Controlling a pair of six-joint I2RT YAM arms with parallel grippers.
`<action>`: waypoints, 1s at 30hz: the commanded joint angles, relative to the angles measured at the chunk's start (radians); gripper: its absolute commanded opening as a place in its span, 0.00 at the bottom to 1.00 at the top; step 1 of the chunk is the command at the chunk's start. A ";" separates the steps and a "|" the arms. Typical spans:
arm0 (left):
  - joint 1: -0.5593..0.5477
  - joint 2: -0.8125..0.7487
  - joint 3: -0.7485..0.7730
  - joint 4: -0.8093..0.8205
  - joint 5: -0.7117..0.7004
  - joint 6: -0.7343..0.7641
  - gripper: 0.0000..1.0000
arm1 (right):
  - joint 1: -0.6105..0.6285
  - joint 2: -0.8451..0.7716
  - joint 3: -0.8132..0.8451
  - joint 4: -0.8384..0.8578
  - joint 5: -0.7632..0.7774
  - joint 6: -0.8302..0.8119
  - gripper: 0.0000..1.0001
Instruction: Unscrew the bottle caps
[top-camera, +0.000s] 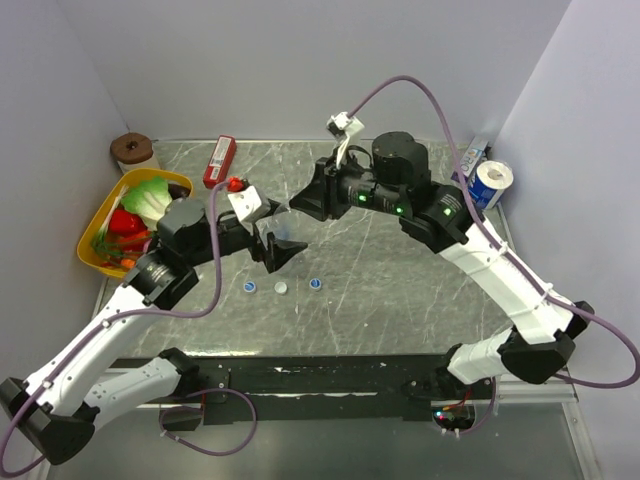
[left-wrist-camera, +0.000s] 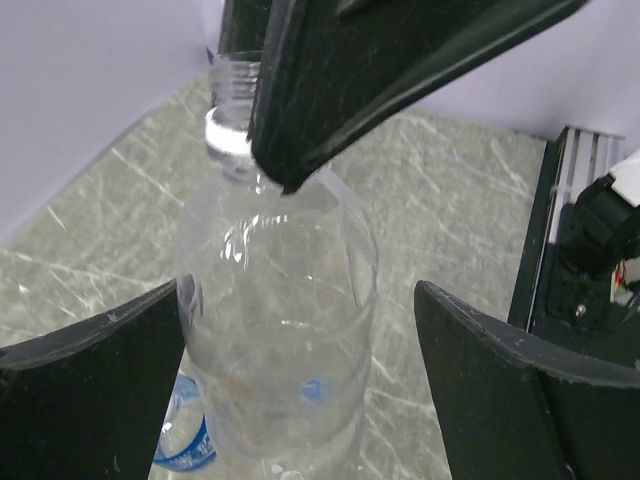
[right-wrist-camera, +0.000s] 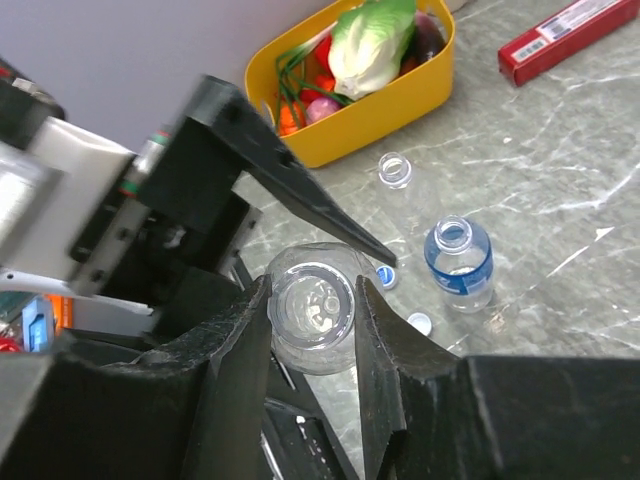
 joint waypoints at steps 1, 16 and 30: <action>-0.005 -0.054 0.014 0.087 0.024 -0.012 0.96 | 0.005 -0.104 0.005 0.074 0.049 -0.017 0.00; 0.272 -0.105 -0.012 0.138 -0.217 -0.211 0.96 | -0.056 -0.198 -0.006 -0.104 0.503 -0.198 0.00; 0.472 -0.089 -0.032 0.064 -0.636 -0.282 0.96 | -0.033 -0.071 -0.268 0.084 0.506 -0.181 0.00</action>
